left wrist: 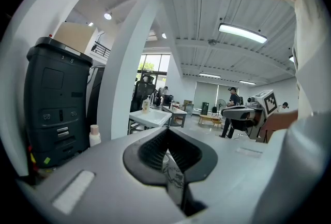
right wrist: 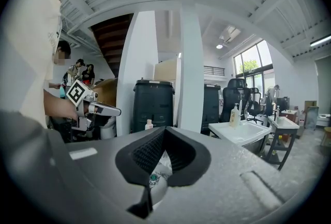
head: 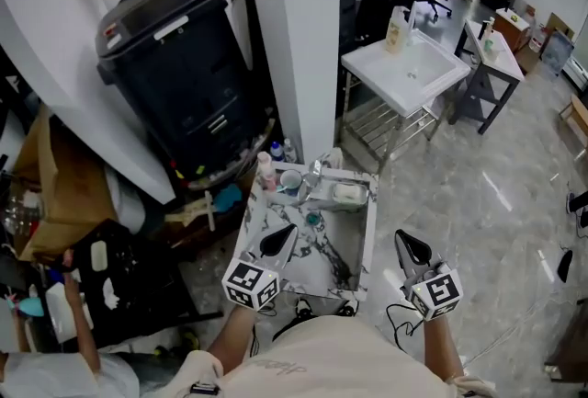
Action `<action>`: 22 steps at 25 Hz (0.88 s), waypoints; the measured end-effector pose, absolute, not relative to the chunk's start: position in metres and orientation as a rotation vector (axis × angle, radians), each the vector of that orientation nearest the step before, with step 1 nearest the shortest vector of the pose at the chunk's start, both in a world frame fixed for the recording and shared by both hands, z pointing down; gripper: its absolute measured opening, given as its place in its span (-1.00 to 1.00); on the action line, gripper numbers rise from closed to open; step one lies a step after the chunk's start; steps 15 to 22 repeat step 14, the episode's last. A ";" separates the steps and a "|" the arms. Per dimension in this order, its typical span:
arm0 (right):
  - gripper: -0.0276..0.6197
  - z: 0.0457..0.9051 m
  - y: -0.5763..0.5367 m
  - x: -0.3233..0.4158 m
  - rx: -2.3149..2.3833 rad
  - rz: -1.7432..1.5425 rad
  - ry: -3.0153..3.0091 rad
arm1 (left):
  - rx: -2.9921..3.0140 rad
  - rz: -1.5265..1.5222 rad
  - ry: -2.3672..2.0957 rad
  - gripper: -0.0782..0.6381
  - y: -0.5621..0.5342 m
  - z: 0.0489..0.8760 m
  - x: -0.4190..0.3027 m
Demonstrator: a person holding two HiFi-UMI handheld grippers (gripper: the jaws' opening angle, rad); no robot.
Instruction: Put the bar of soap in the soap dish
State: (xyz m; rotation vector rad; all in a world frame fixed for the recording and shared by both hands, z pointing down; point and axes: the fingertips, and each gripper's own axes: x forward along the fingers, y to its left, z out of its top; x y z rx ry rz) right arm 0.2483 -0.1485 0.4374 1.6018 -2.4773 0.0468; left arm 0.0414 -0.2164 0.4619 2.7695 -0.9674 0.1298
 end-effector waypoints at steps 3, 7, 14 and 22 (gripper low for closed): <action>-0.91 0.442 -0.150 0.248 1.597 0.041 -2.468 | 2.742 0.112 -0.985 -0.73 -0.215 0.468 0.037; -0.91 0.438 -0.151 0.246 1.606 0.034 -2.474 | 2.704 0.043 -0.999 -0.73 -0.217 0.464 0.031; -0.91 0.438 -0.154 0.244 1.615 0.045 -2.472 | 2.722 0.066 -1.019 -0.73 -0.220 0.468 0.029; -0.91 0.438 -0.154 0.244 1.615 0.045 -2.472 | 2.722 0.066 -1.019 -0.73 -0.220 0.468 0.029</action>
